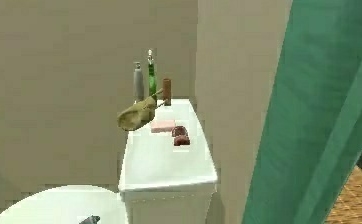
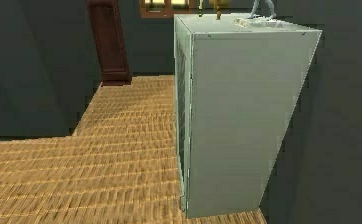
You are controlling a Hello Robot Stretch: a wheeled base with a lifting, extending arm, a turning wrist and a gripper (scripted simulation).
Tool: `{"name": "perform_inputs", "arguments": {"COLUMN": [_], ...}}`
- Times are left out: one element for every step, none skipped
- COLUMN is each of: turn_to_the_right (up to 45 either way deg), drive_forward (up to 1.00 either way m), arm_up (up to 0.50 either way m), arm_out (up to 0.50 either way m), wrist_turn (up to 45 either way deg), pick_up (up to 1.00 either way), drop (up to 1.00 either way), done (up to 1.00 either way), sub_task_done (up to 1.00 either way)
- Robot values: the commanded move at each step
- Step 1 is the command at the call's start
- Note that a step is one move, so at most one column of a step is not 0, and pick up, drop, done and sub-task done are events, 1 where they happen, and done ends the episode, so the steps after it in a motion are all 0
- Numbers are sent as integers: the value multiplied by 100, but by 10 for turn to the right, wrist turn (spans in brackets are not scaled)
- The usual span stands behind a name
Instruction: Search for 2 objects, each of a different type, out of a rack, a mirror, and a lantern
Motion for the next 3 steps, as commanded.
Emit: {"name": "perform_inputs", "arguments": {"turn_to_the_right": [-450,450,-360], "drive_forward": [0,0,0], "arm_up": [0,0,0], "arm_out": [0,0,0], "wrist_turn": [0,0,0], "pick_up": [0,0,0], "drop": [0,0,0], "done": [0,0,0], "sub_task_done": [0,0,0]}}
